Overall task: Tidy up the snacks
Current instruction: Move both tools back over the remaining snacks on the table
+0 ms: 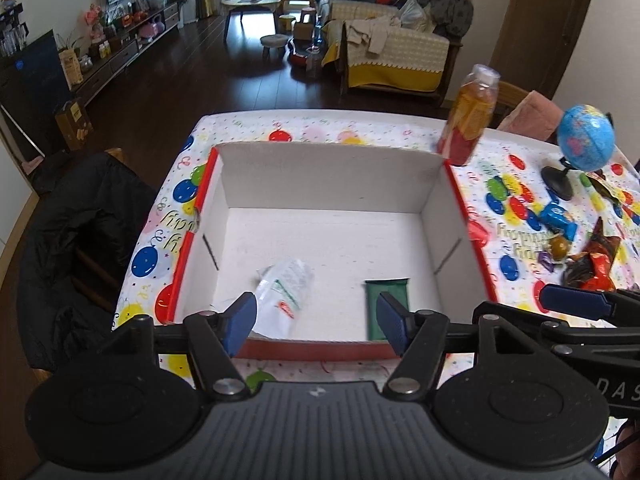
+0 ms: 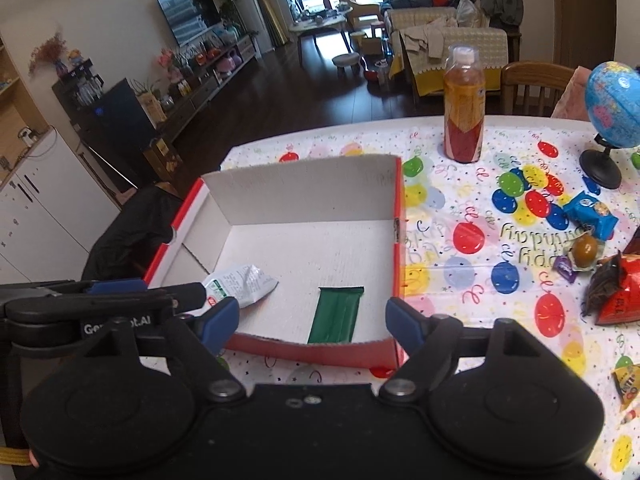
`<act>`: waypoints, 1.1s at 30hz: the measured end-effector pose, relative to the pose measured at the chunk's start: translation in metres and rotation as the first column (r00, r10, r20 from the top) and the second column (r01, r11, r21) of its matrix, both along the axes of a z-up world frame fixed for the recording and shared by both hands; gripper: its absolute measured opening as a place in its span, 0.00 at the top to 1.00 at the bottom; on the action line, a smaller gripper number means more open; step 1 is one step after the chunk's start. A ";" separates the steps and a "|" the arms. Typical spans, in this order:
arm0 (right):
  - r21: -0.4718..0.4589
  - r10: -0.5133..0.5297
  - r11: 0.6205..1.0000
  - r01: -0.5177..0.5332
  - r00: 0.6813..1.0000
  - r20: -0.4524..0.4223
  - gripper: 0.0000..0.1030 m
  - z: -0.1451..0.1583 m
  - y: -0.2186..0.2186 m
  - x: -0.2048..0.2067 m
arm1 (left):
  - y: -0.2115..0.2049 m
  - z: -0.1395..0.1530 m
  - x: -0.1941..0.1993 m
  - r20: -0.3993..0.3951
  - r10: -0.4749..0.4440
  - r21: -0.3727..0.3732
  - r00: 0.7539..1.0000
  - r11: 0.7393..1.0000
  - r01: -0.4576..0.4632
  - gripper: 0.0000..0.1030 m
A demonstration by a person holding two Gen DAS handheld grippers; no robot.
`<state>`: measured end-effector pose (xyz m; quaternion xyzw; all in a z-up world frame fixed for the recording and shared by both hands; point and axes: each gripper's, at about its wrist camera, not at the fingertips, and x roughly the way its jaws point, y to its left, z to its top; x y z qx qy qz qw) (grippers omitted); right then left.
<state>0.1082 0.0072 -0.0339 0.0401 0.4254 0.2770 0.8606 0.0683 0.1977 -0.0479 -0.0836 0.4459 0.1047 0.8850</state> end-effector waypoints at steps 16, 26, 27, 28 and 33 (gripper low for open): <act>0.080 -0.071 0.995 0.067 0.997 0.044 0.02 0.021 -0.097 -0.025 | -0.087 0.030 -0.017 0.099 -0.076 -0.019 0.992 0.997 0.079 0.19; 0.079 -0.146 0.987 0.142 0.988 0.050 0.00 0.012 -0.190 -0.031 | -0.168 0.021 -0.002 0.125 -0.133 -0.044 0.983 0.989 0.140 0.00; 0.073 -0.151 0.986 0.147 0.987 0.050 0.00 0.009 -0.201 -0.032 | -0.177 0.019 -0.001 0.128 -0.141 -0.055 0.982 0.987 0.149 0.00; 0.066 -0.157 0.986 0.154 0.986 0.049 0.00 0.006 -0.211 -0.032 | -0.187 0.017 0.001 0.129 -0.147 -0.063 0.981 0.986 0.156 0.00; 0.025 -0.187 0.982 0.186 0.982 0.038 0.00 -0.015 -0.263 -0.033 | -0.234 0.011 0.010 0.123 -0.178 -0.047 0.976 0.982 0.184 0.00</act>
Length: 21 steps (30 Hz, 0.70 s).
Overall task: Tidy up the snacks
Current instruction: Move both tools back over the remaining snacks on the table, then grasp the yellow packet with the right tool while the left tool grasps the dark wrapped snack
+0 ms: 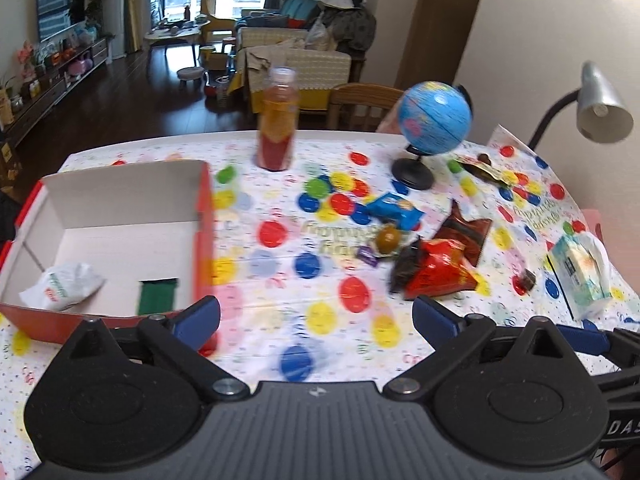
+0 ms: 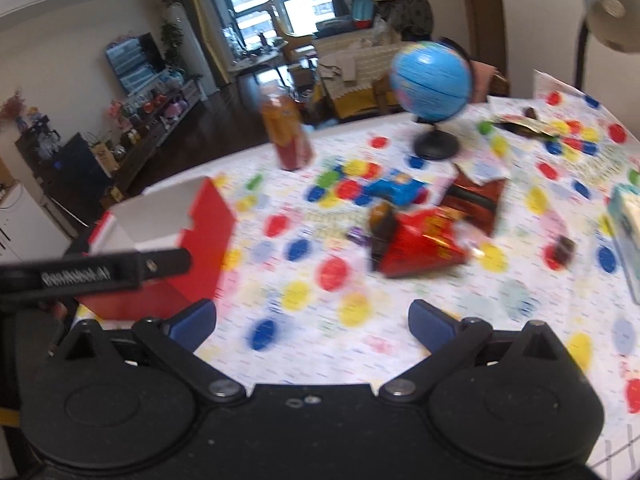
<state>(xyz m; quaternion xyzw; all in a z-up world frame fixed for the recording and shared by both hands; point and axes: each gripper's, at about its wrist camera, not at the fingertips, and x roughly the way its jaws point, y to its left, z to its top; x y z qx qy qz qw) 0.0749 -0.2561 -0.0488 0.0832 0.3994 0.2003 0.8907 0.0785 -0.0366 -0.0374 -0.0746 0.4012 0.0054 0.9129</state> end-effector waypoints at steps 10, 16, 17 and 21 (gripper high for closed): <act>-0.053 -0.027 0.998 0.026 0.999 -0.019 0.04 -0.034 -0.058 0.001 | -0.055 -0.016 0.025 -0.058 -0.028 0.055 0.998 0.998 0.031 0.00; -0.077 -0.036 0.996 0.034 0.999 -0.021 0.09 -0.049 -0.063 0.009 | -0.069 -0.028 0.045 -0.063 -0.037 0.088 0.997 0.995 0.042 0.00; -0.079 -0.039 0.996 0.036 0.999 -0.028 0.10 -0.051 -0.064 0.012 | -0.070 -0.030 0.050 -0.066 -0.040 0.092 0.997 0.995 0.046 0.00; -0.092 -0.047 0.995 0.043 0.998 -0.042 0.11 -0.059 -0.062 0.022 | -0.074 -0.041 0.071 -0.088 -0.055 0.086 0.995 0.994 0.063 0.00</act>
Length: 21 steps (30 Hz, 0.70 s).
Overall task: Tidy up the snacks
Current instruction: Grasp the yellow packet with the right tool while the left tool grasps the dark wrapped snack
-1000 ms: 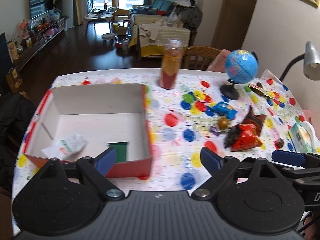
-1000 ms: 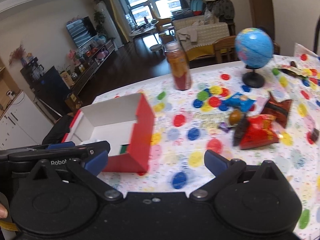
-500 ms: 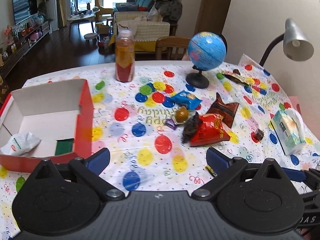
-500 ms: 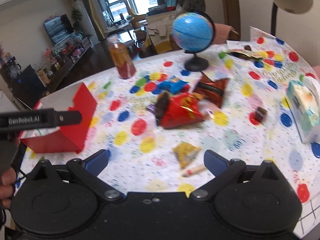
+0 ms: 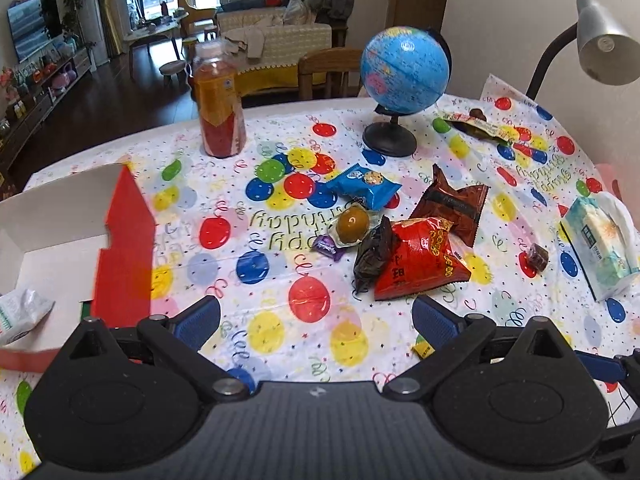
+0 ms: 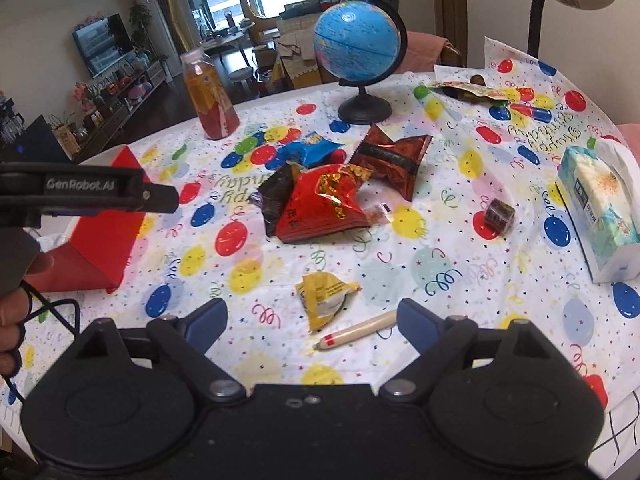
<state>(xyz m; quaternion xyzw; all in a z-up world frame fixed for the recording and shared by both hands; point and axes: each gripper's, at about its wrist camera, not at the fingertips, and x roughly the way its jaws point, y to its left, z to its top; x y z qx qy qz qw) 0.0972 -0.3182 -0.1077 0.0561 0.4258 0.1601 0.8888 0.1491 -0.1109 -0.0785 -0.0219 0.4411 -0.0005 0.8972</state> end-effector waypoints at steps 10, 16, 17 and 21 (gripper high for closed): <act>-0.034 -0.001 0.999 -0.001 0.998 -0.067 0.23 -0.029 0.016 0.033 | -0.006 -0.033 0.048 -0.046 -0.040 -0.012 0.998 0.999 0.040 0.01; -0.041 0.012 0.999 -0.017 0.994 -0.106 0.29 -0.045 0.029 0.054 | -0.010 -0.053 0.078 -0.074 -0.065 -0.027 0.995 0.998 0.063 0.01; -0.040 0.015 0.999 -0.020 0.994 -0.110 0.30 -0.047 0.030 0.056 | -0.010 -0.056 0.083 -0.078 -0.068 -0.036 0.995 0.997 0.065 0.01; -0.042 0.023 0.999 -0.029 0.991 -0.131 0.38 -0.054 0.036 0.065 | -0.008 -0.068 0.101 -0.104 -0.050 -0.080 0.993 0.996 0.041 0.04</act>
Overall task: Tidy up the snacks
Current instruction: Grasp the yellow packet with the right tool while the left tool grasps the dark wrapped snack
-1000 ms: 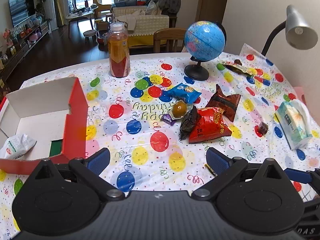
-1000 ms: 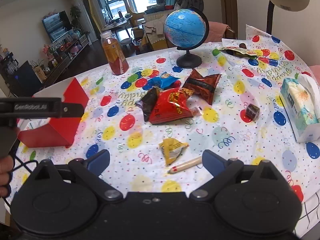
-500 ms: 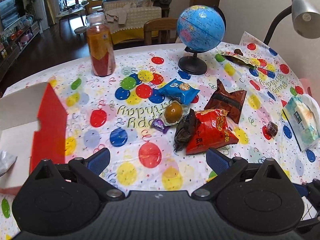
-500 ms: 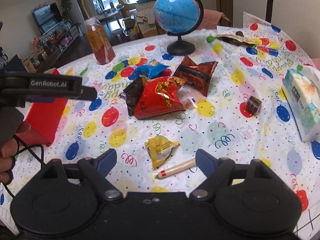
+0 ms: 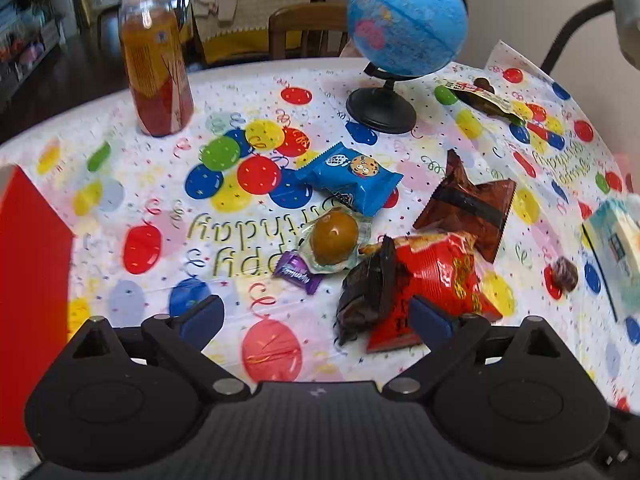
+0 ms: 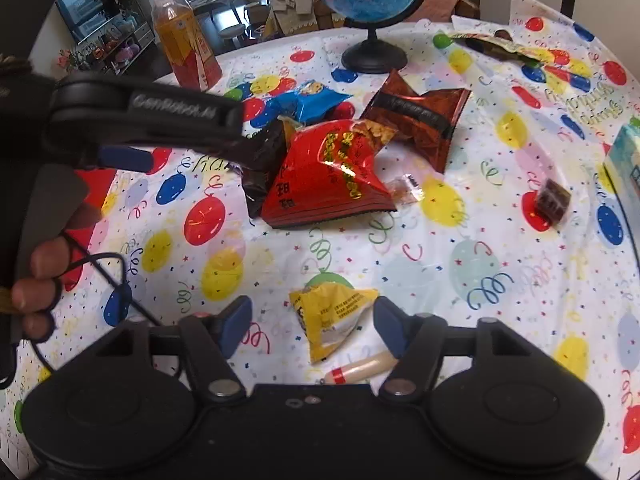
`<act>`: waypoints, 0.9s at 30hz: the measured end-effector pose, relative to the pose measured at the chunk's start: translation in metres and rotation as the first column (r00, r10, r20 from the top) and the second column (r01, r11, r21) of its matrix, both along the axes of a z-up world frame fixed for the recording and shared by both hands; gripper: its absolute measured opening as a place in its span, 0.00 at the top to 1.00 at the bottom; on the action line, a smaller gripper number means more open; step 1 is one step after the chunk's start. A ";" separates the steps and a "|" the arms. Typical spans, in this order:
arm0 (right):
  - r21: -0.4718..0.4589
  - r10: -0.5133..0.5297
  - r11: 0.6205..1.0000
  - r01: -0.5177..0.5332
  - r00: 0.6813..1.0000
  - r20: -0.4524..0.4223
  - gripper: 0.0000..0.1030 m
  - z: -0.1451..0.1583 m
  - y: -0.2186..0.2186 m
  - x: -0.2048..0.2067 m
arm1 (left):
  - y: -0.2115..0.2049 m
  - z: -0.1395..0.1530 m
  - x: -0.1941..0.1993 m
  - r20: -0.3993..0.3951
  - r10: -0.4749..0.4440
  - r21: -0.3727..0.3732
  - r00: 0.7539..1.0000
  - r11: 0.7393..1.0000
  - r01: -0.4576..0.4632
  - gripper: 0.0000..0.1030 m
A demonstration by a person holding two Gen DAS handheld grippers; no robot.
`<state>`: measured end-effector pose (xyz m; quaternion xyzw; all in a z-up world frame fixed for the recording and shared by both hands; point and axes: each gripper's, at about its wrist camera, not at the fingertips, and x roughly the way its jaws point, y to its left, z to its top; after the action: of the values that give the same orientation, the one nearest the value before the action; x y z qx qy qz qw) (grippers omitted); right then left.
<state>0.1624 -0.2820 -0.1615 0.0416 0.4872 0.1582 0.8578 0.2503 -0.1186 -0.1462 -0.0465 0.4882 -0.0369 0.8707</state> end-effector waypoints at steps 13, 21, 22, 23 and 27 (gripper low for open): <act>-0.048 0.010 0.999 -0.011 1.000 -0.008 0.50 -0.015 0.011 0.014 | 0.002 -0.030 0.027 -0.094 -0.029 -0.123 0.995 0.992 0.017 0.30; -0.070 0.002 0.998 0.000 1.000 0.022 0.76 -0.013 0.009 0.012 | 0.007 -0.032 0.032 -0.110 -0.019 -0.144 0.994 0.990 0.003 0.71; -0.072 0.003 0.997 -0.002 1.000 0.024 0.77 -0.012 0.009 0.011 | 0.009 -0.033 0.031 -0.109 -0.015 -0.143 0.994 0.990 -0.001 0.73; -0.077 0.006 0.997 -0.004 1.000 0.028 0.78 -0.011 0.009 0.010 | 0.011 -0.033 0.030 -0.108 -0.013 -0.148 0.994 0.989 -0.004 0.73; -0.080 0.005 0.997 -0.002 0.999 0.038 0.81 -0.010 0.009 0.006 | 0.016 -0.028 0.024 -0.101 0.004 -0.142 0.995 0.990 -0.019 0.74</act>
<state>0.1683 -0.2729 -0.1715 0.0033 0.4768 0.1405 0.8677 0.2742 -0.1028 -0.1747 -0.1133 0.5271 -0.0643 0.8398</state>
